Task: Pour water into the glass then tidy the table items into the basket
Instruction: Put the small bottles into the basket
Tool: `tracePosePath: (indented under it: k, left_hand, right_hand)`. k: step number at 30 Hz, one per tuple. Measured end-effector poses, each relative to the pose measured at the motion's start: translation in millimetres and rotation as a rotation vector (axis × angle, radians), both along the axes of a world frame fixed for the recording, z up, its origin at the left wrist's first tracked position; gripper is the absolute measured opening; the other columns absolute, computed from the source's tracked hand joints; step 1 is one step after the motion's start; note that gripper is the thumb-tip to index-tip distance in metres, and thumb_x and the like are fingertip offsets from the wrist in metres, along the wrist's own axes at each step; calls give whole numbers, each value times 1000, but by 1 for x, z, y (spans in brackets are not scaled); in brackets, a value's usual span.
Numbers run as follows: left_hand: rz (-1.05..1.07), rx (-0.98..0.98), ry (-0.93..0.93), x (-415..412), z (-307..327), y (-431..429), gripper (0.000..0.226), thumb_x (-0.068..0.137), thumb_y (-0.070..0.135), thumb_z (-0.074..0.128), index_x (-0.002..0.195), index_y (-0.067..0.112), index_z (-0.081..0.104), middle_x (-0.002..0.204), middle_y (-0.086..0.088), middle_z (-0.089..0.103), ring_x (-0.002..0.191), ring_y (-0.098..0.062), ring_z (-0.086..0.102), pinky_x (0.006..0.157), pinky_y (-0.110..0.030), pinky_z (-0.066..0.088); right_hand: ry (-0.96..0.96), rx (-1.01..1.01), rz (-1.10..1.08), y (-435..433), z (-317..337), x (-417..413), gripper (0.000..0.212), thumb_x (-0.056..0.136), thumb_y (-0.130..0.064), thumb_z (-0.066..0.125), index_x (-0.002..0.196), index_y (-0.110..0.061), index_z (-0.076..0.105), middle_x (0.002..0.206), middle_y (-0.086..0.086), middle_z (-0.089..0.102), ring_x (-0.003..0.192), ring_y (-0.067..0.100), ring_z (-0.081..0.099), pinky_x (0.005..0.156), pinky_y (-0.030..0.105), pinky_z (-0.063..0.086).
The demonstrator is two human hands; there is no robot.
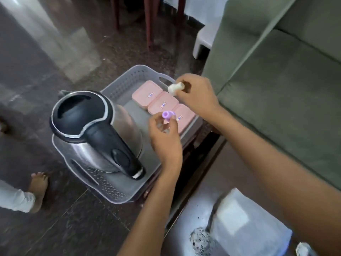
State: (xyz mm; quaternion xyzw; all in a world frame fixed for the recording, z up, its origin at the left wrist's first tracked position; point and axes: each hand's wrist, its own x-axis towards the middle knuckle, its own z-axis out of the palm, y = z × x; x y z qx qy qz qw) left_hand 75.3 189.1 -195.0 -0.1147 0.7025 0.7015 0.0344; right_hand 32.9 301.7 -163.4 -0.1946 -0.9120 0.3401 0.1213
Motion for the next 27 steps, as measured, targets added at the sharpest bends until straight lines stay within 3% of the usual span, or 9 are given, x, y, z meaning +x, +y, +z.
tracePosePath:
  k: [3, 7, 13, 15, 18, 22, 24, 26, 27]
  left_hand:
    - [112, 40, -77, -17, -10, 0, 17, 84, 10, 65, 88, 21, 52, 84, 9, 58, 64, 17, 54, 65, -6, 42]
    - [200, 100, -174, -36, -19, 0, 18, 85, 15, 65, 92, 21, 50, 79, 21, 54, 66, 3, 56, 59, -6, 41]
    - [248, 169, -248, -43, -16, 8, 17, 87, 10, 60, 95, 20, 50, 79, 17, 55, 68, -9, 60, 64, -16, 47]
    - [249, 142, -266, -42, -15, 10, 15, 87, 12, 60, 97, 18, 52, 86, 10, 59, 67, -12, 60, 65, -22, 46]
    - [273, 99, -267, -42, -16, 11, 20, 85, 14, 61, 105, 11, 55, 104, -3, 62, 64, -12, 59, 60, -16, 43]
    - [302, 124, -296, -43, -12, 15, 21, 83, 13, 63, 103, 13, 56, 99, -2, 62, 60, -11, 59, 61, -19, 44]
    - [329, 125, -282, -46, -10, 17, 20, 82, 12, 64, 101, 12, 56, 98, -1, 60, 60, -8, 55, 65, -23, 45]
    - [343, 95, -245, -49, -8, 20, 21, 81, 10, 65, 100, 9, 57, 101, -6, 59, 65, 3, 52, 64, -12, 41]
    - [347, 85, -225, -49, -7, 22, 21, 81, 8, 65, 101, 8, 58, 103, -8, 58, 66, 10, 51, 61, -6, 37]
  right_hand:
    - [-157, 94, 107, -13, -12, -52, 23, 78, -19, 54, 96, -12, 66, 100, 10, 68, 95, 31, 60, 80, 37, 49]
    - [-254, 216, 153, -39, -21, -105, 26, 83, -26, 52, 105, -15, 58, 115, 13, 62, 106, 35, 56, 81, 36, 42]
    - [-426, 488, 246, -60, -37, -139, 34, 85, -16, 54, 119, -11, 57, 128, 13, 58, 117, 34, 54, 93, 41, 43]
    - [-455, 516, 233, -62, -40, -143, 37, 86, -14, 53, 123, -12, 55, 130, 12, 57, 119, 32, 54, 95, 42, 43]
    - [-467, 524, 210, -65, -41, -148, 38, 87, -14, 54, 125, -13, 54, 130, 9, 57, 120, 28, 54, 96, 39, 42]
    - [-437, 413, 157, -56, -13, -144, 44, 80, -31, 66, 119, -13, 57, 125, 11, 60, 114, 30, 58, 88, 37, 46]
    - [-432, 279, 183, -45, 8, -132, 35, 80, -35, 64, 105, -10, 63, 107, 14, 67, 92, 30, 65, 73, 33, 50]
    - [-613, 125, 378, -36, 25, -109, 28, 83, -32, 64, 91, -6, 67, 84, 15, 67, 66, 25, 62, 56, 29, 49]
    - [-714, 76, 463, -32, 29, -98, 27, 83, -31, 64, 89, -5, 68, 80, 14, 65, 64, 23, 60, 53, 27, 48]
